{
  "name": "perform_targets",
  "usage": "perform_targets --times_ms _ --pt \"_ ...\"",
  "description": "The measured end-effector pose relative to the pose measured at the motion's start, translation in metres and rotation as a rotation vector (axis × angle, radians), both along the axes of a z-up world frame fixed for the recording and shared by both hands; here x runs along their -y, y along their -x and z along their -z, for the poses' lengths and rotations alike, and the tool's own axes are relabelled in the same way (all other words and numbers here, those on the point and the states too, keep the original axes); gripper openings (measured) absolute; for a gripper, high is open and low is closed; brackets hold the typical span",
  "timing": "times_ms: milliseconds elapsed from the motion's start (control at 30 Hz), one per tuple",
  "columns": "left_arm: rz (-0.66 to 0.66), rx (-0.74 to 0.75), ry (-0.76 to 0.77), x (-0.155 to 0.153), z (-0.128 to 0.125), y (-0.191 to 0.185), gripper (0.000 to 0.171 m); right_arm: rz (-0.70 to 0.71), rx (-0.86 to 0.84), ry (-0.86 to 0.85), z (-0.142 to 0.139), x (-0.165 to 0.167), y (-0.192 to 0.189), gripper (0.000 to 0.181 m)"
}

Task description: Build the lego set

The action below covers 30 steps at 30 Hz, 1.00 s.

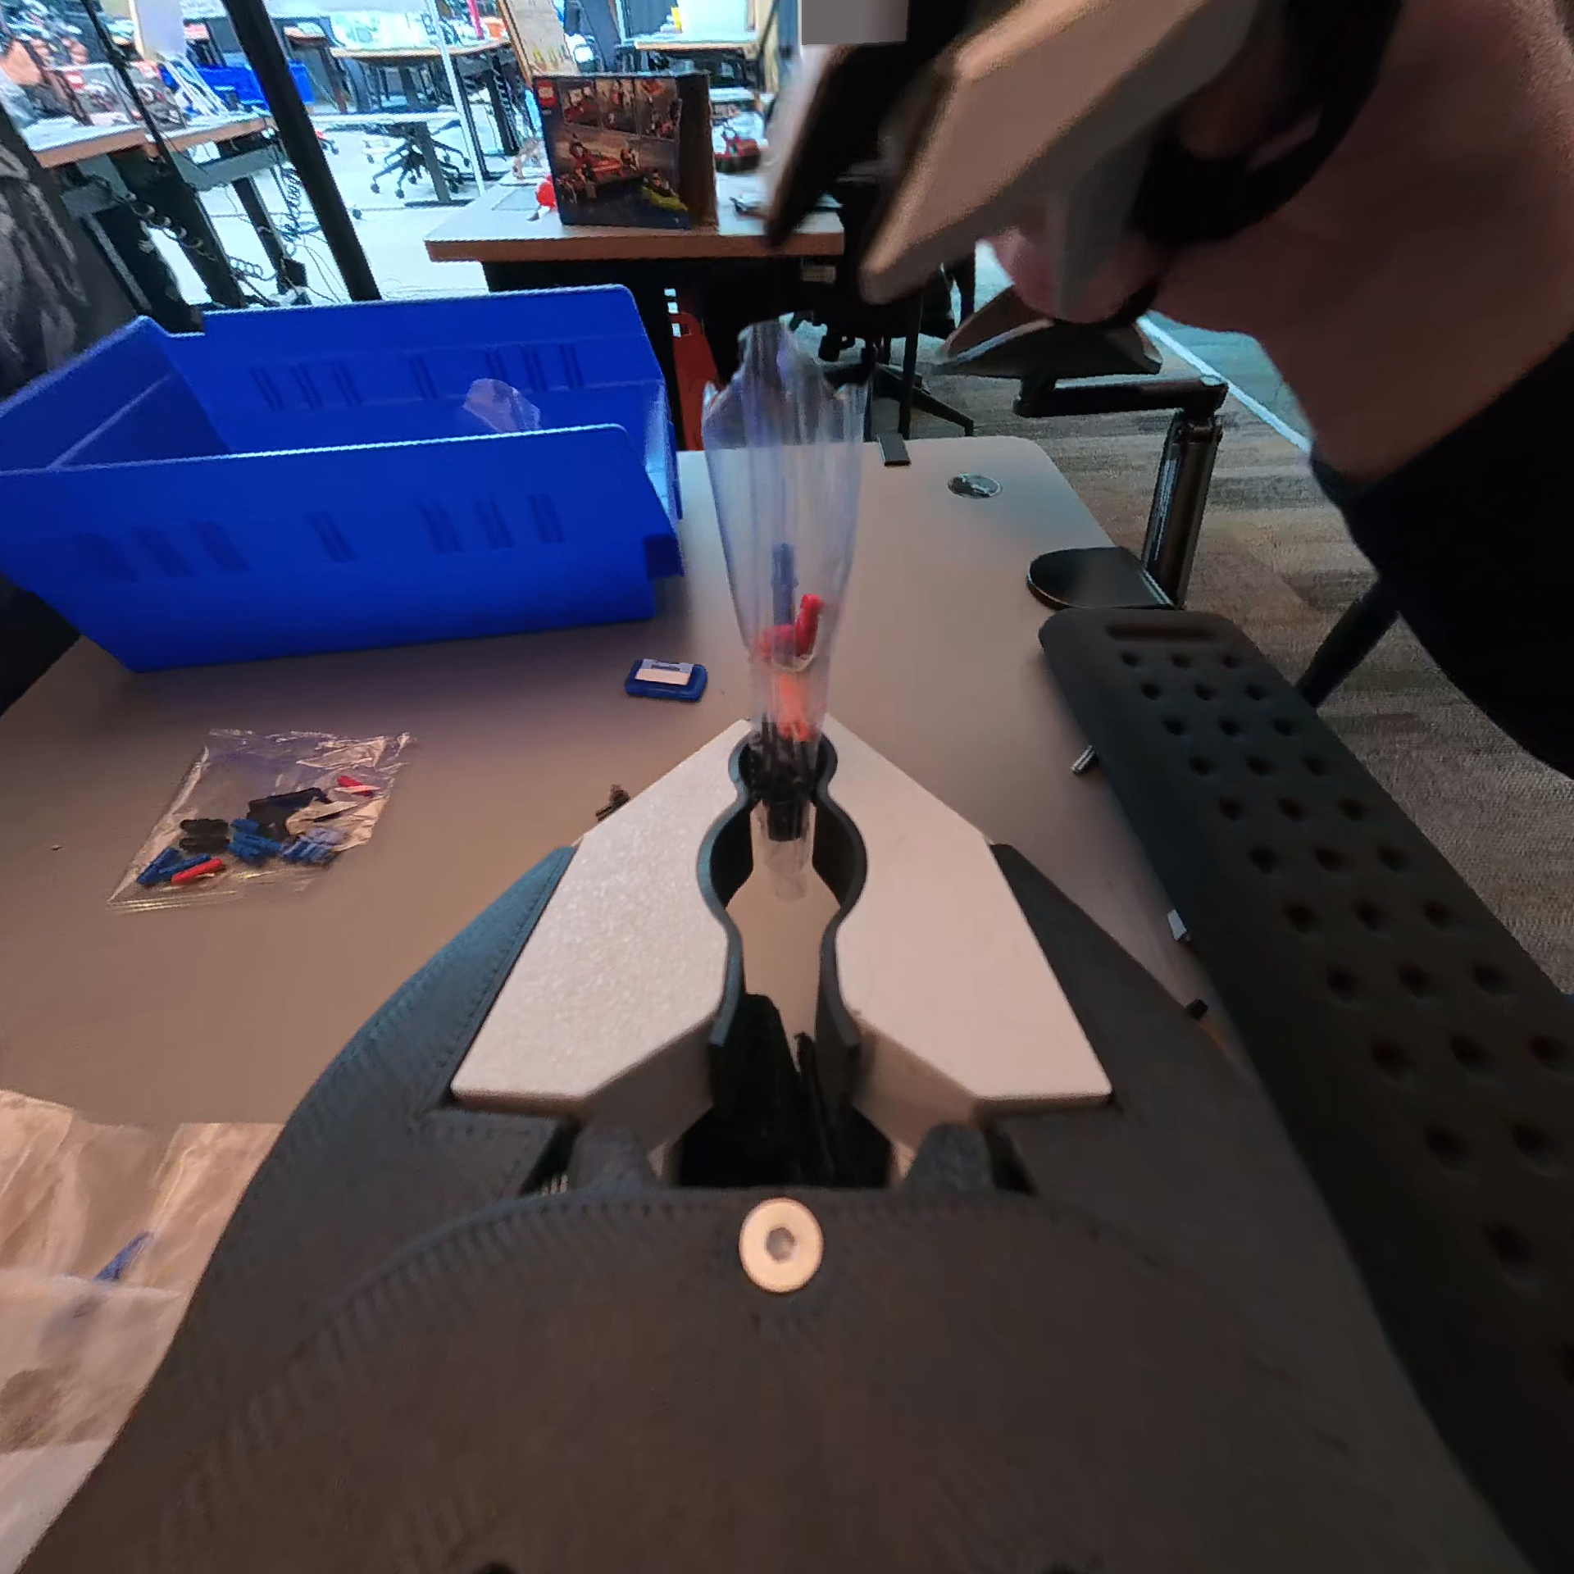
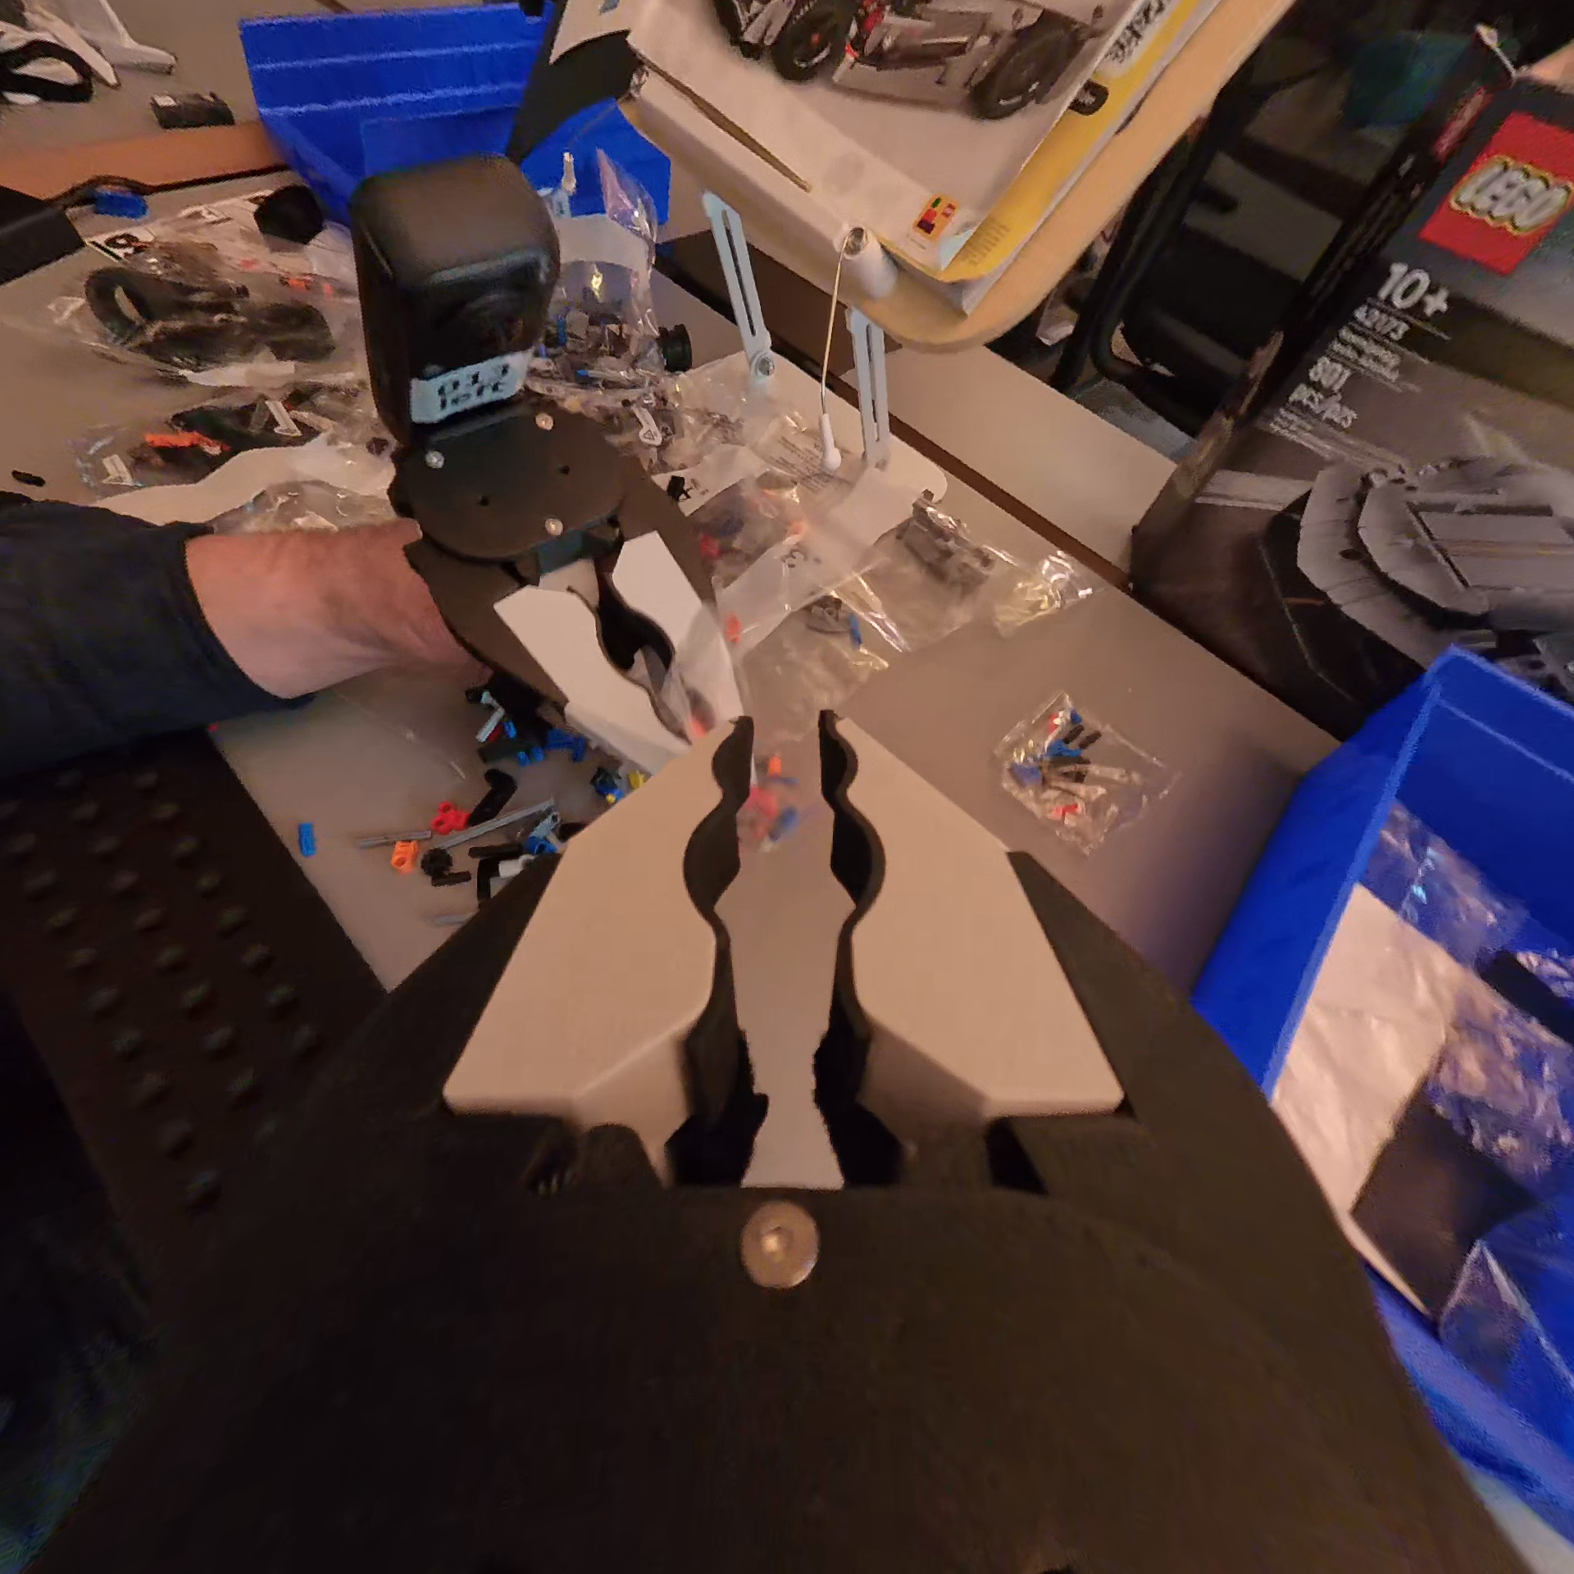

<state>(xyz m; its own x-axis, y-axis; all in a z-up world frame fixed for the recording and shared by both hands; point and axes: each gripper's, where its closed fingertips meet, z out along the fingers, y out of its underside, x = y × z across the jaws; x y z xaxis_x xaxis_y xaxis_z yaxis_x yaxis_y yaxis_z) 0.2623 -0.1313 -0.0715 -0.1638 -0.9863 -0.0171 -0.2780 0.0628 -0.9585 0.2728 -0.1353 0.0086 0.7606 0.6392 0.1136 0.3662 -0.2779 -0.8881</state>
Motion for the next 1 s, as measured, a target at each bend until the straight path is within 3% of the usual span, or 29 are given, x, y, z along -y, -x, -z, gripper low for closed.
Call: perform_targets --times_ms 100,333,500,667,833,900,1000 --pt "-0.013 0.017 0.016 -0.004 -0.003 0.001 0.006 -0.021 0.017 0.041 0.017 0.017 -0.003 0.013" --pt "-0.018 0.042 0.035 -0.005 -0.009 0.003 0.006 -0.158 0.222 0.395 0.136 0.055 0.024 0.019" --pt "-0.021 0.046 0.035 -0.006 -0.010 0.004 0.006 -0.169 0.307 0.478 0.177 0.058 0.032 0.020" --pt "-0.021 0.050 0.037 -0.006 -0.011 0.004 0.006 -0.214 0.289 0.476 0.178 0.060 0.040 0.000" --pt "-0.022 0.058 0.040 -0.007 -0.013 0.005 0.006 -0.201 0.241 0.414 0.149 0.052 0.035 0.000" --pt "-0.023 0.059 0.041 -0.007 -0.014 0.005 0.006 -0.257 0.227 0.404 0.138 0.058 0.040 0.001" --pt "-0.023 0.062 0.044 -0.007 -0.014 0.006 0.006 -0.272 0.293 0.440 0.146 0.065 0.036 0.015"
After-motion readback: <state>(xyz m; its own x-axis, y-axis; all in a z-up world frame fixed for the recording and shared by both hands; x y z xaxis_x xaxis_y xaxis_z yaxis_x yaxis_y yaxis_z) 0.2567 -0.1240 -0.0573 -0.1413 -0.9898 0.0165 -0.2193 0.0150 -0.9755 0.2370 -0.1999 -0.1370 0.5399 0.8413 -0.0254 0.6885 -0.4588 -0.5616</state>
